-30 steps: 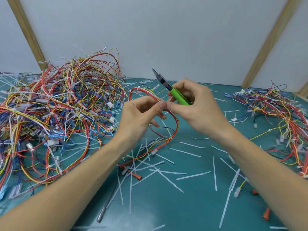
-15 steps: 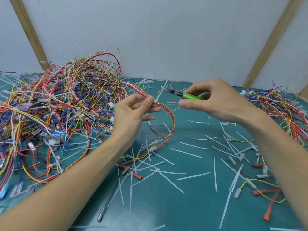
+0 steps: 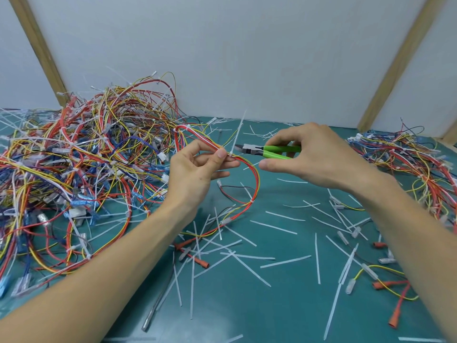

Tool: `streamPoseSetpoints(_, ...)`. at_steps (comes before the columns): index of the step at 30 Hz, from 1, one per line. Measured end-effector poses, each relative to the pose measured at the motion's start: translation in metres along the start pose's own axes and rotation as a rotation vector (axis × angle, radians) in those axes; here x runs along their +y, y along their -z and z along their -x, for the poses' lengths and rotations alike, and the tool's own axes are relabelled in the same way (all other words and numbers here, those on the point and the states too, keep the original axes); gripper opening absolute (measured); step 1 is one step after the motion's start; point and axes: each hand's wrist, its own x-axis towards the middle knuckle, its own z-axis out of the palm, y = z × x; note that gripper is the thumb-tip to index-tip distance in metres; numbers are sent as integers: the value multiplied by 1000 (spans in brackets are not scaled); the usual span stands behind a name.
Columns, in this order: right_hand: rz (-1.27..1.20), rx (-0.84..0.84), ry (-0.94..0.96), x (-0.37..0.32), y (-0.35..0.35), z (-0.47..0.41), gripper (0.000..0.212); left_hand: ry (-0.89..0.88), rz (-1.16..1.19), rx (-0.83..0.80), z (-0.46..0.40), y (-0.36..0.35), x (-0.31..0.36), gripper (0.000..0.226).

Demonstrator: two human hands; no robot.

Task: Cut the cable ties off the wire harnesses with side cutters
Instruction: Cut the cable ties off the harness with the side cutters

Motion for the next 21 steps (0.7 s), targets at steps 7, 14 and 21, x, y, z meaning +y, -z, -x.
streamPoseSetpoints(7,-21,-19,12,-2,1,1,31,0,-2,22,0,0,2,11)
streamPoseSetpoints(14,-38,-16,28,-1,0,0,27,-2,-2,19,1,0,3,10)
streamPoseSetpoints(21,-12,11,36,-2,-4,0,23,1,-3,13,2,-1,2,8)
